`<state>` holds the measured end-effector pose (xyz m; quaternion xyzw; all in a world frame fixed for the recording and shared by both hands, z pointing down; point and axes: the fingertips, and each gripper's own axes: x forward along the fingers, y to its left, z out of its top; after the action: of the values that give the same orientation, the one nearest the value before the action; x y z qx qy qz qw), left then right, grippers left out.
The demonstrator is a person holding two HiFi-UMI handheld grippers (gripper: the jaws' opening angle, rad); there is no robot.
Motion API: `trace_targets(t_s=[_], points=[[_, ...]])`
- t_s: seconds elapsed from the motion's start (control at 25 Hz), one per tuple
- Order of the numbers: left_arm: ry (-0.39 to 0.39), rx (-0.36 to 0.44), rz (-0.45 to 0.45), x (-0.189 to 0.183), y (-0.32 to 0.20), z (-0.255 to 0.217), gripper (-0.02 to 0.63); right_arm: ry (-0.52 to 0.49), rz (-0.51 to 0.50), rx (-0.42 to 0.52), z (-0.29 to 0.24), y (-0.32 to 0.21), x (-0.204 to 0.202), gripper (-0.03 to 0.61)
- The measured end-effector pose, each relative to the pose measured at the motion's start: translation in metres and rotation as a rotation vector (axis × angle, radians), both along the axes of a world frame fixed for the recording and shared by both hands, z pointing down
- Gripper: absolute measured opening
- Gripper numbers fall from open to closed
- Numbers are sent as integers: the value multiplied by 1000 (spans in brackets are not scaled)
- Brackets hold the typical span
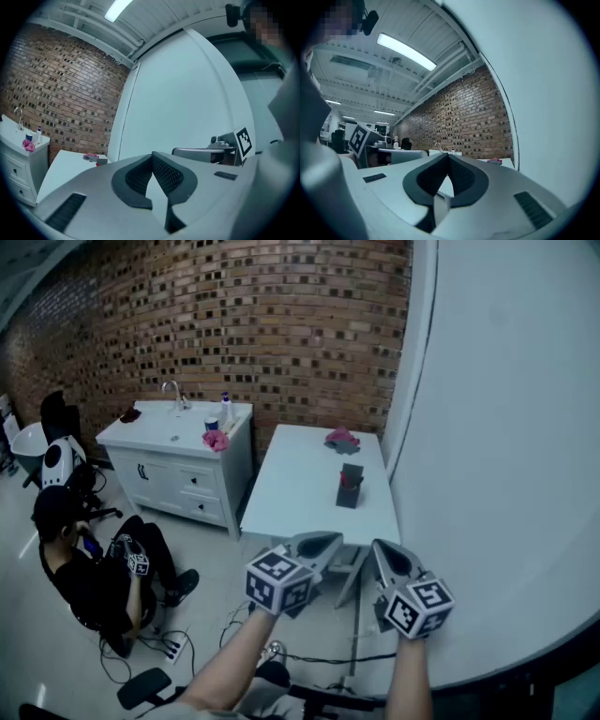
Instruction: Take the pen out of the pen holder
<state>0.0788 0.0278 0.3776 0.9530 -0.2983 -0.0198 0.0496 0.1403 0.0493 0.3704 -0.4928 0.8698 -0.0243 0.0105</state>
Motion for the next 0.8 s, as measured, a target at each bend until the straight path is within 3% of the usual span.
trace_targets(t_s=[0.4, 0.8], points=[[7, -15, 7, -7, -17, 5, 8, -12, 10, -11, 6, -14, -6, 0], [15, -32, 27, -3, -71, 11, 8, 3, 28, -22, 10, -65, -3, 0]])
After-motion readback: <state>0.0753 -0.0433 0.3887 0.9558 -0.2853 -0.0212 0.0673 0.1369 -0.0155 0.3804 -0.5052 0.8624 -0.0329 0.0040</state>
